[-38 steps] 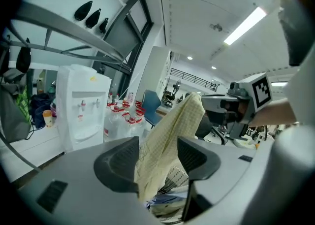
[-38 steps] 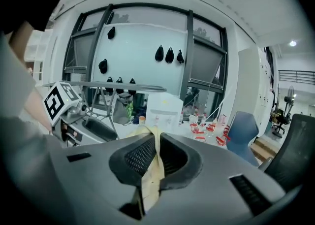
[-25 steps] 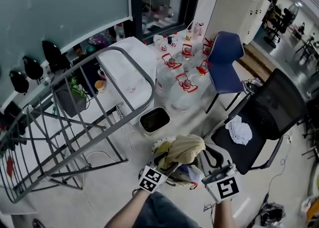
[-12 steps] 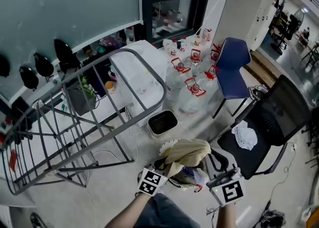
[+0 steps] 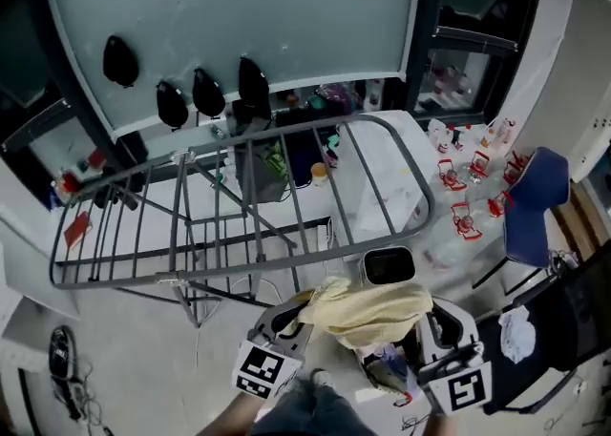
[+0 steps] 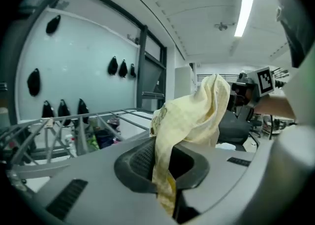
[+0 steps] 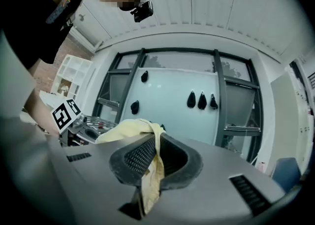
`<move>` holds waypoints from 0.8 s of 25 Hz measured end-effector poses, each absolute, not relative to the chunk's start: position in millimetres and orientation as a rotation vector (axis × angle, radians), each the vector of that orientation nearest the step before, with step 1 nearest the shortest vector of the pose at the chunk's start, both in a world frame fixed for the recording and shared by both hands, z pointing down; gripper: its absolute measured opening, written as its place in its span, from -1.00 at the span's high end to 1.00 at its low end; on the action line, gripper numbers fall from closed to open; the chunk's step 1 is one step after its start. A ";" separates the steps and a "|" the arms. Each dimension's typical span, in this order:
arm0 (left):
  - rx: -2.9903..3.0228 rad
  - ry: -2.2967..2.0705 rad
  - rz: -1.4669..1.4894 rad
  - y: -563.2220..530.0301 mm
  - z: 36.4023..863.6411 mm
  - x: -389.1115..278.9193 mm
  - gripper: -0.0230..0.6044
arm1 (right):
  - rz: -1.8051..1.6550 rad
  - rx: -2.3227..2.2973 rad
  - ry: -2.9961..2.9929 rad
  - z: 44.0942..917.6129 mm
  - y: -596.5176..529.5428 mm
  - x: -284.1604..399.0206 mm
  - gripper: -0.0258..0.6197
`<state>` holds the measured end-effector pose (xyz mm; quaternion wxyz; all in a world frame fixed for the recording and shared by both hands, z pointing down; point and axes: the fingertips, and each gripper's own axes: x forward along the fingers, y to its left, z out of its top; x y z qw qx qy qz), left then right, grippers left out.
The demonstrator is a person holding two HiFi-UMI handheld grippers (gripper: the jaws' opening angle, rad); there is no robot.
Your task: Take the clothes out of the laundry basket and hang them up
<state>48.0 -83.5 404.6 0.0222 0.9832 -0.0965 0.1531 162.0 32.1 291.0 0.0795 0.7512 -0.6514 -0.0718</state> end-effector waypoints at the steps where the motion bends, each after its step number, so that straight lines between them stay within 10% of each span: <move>1: 3.038 -0.375 0.466 -95.7 400.8 30.7 0.79 | -0.226 2.204 -2.005 289.2 15.9 149.1 0.85; 20: 2.700 -1.501 0.306 -201.3 317.2 -251.9 0.79 | -0.330 1.411 -2.720 250.4 -179.9 -91.2 0.85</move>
